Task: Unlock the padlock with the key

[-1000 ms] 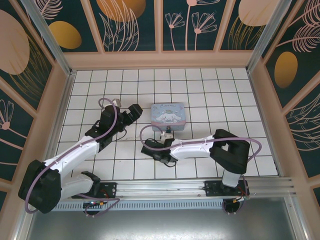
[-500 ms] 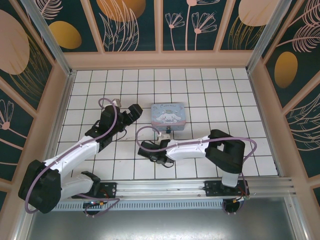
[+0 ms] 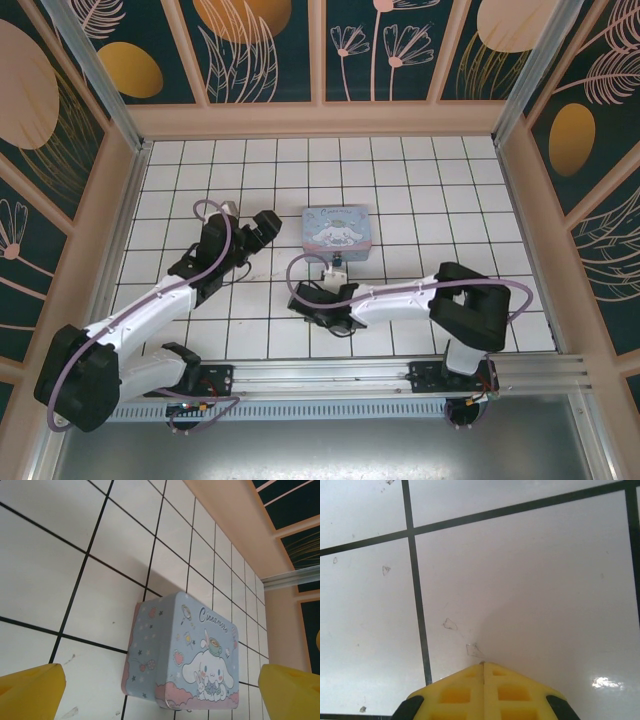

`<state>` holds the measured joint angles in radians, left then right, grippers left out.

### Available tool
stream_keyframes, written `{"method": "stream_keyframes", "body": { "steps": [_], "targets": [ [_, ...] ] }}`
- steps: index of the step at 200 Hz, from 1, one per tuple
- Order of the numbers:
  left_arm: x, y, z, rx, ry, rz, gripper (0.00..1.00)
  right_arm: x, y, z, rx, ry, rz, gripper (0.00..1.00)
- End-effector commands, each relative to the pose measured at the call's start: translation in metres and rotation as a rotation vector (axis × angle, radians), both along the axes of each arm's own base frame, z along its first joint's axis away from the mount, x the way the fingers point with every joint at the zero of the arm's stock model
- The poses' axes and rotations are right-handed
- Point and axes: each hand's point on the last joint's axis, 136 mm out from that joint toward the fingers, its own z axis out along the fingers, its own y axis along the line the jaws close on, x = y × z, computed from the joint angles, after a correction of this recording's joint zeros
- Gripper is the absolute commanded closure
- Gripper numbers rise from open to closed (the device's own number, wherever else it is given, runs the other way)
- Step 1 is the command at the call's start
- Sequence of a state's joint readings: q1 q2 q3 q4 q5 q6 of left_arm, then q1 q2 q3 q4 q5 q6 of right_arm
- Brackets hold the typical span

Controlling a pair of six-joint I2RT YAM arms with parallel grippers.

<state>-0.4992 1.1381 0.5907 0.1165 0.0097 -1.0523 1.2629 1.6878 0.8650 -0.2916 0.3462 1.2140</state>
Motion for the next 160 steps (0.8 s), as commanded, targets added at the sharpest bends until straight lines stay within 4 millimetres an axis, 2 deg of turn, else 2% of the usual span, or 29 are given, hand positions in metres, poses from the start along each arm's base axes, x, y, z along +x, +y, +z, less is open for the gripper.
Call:
{"method": "stream_keyframes", "body": {
  "steps": [1,33,63,118,160],
  "targets": [
    [-0.001,0.002,-0.007,-0.006,0.022,0.01,0.01,-0.004,-0.001,0.006,0.064,0.007,0.002,1.0],
    [-0.001,-0.004,-0.012,-0.013,0.036,-0.015,0.01,0.002,0.001,0.025,0.095,-0.038,-0.006,1.0],
    [-0.002,-0.005,-0.015,-0.005,0.04,-0.028,0.01,0.01,-0.005,0.039,0.112,-0.087,-0.048,1.0],
    [-0.005,-0.011,-0.022,-0.013,0.05,-0.07,0.01,0.015,-0.013,0.046,0.115,-0.115,-0.084,1.0],
    [-0.01,-0.024,-0.022,-0.076,0.059,-0.124,0.01,0.019,-0.015,0.064,0.16,-0.149,-0.105,1.0]
  ]
}}
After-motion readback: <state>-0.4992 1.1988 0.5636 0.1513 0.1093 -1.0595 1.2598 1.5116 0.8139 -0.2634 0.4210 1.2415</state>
